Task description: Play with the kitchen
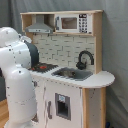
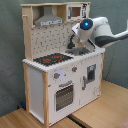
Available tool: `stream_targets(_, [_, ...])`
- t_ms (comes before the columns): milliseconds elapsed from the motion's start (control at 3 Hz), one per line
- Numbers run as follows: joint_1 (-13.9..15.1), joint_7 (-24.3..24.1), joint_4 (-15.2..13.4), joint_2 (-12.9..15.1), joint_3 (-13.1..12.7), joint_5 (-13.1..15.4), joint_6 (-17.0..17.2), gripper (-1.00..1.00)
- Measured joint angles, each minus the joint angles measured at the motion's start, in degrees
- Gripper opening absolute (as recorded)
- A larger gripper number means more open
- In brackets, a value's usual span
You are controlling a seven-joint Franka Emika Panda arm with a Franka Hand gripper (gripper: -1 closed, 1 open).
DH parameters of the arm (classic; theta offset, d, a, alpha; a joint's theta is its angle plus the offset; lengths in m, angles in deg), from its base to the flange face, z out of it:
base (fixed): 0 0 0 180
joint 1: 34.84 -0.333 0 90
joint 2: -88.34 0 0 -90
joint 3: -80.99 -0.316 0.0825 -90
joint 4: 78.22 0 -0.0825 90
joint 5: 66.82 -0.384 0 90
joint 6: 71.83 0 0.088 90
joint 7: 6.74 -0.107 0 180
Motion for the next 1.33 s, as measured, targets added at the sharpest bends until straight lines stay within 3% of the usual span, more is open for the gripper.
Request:
stream_targets(667, [0.0,-3.3,-6.2,0.8,-3.8,10.4,-1.4,1.0])
stream_targets(1333, [0.0,-10.7,-13.4,1.5,-6.0,18.6,-3.8,1.0])
